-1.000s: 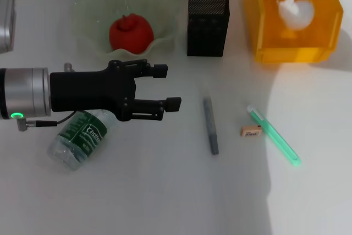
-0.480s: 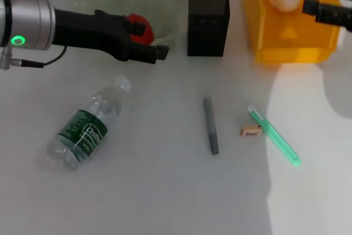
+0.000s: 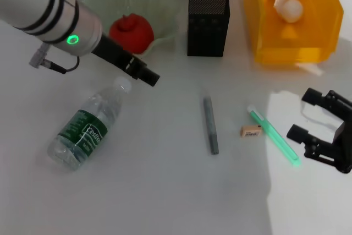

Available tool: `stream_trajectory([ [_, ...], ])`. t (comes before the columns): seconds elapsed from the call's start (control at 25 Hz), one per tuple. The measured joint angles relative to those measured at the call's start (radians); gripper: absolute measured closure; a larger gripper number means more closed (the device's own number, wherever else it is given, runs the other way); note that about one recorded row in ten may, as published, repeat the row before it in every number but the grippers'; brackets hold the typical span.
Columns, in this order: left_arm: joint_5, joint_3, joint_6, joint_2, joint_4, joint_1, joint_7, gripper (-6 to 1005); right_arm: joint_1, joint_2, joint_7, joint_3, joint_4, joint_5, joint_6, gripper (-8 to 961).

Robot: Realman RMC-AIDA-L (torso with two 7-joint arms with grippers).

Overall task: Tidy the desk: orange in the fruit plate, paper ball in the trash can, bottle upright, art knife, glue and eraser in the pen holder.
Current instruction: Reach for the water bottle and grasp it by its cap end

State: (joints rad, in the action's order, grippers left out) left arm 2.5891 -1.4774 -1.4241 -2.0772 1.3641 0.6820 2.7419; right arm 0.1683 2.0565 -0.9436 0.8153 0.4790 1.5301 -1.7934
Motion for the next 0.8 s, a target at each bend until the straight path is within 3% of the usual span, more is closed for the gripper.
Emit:
stream_trajectory([
  [0.04, 0.000, 0.000, 0.000, 0.000, 0.000, 0.000, 0.000, 165, 0.007, 0.003, 0.023, 0.002, -0.024, 0.016, 0.004, 111],
  [0.08, 0.054, -0.042, 0.009, -0.003, -0.092, 0.046, 0.044, 165, 0.018, 0.015, 0.035, 0.001, -0.040, 0.060, 0.017, 111],
  [0.2, 0.074, -0.054, 0.031, -0.003, -0.150, 0.068, 0.066, 166, 0.036, 0.022, 0.036, 0.002, -0.055, 0.094, 0.032, 112],
  [0.48, 0.131, -0.057, 0.128, -0.003, -0.287, 0.089, 0.073, 167, 0.079, 0.022, 0.034, 0.005, -0.109, 0.103, 0.069, 112],
  [0.8, 0.135, -0.066, 0.185, -0.003, -0.346, 0.089, 0.068, 168, 0.084, 0.023, 0.034, 0.004, -0.117, 0.103, 0.089, 113],
])
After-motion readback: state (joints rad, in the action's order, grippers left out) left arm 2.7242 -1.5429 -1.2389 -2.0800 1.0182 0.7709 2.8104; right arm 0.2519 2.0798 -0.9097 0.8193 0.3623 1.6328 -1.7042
